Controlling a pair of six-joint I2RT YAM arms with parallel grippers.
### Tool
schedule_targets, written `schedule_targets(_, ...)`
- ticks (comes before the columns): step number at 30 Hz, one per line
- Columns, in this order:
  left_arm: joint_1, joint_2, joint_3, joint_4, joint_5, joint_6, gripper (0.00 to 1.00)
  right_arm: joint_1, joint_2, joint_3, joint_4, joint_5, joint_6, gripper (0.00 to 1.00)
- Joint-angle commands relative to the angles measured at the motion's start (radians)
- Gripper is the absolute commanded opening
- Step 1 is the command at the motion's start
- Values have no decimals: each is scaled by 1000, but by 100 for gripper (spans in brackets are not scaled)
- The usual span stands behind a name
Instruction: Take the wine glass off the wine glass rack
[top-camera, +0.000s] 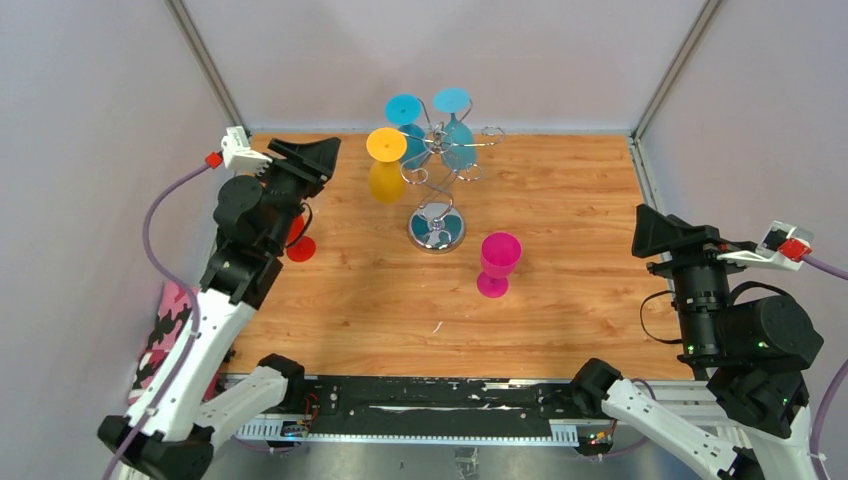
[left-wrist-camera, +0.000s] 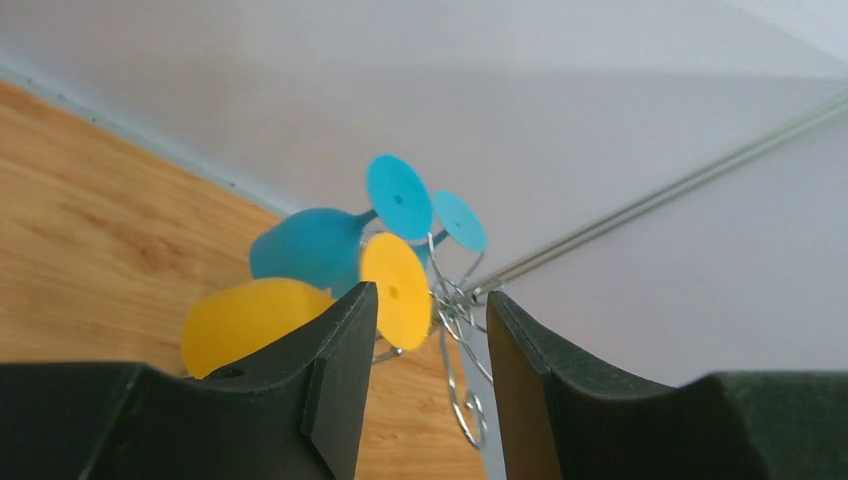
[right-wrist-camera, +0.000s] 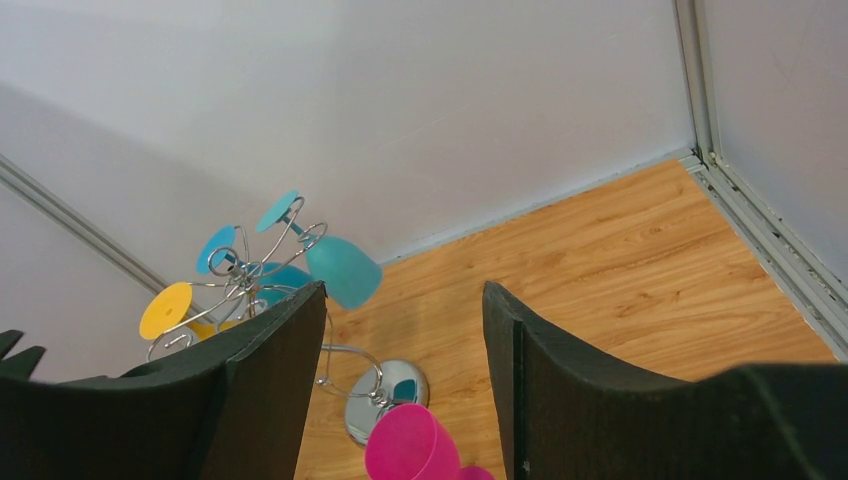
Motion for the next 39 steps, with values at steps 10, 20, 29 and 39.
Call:
schedule_targets(10,219,236,-147,458,529,-403,50,16,0,-12,25,36,-31,63)
schedule_targets(20,222,314,-158,536,602,-454,49,16,-2,-15,25,42,-29,63)
schedule_targets(29,223,223,-129,425,562,-344,48,16,-5,-26,26,41,-26,62)
schedule_targets(39,223,169,-117,328,553,-307,48,16,3,-22,28,47,-34,62)
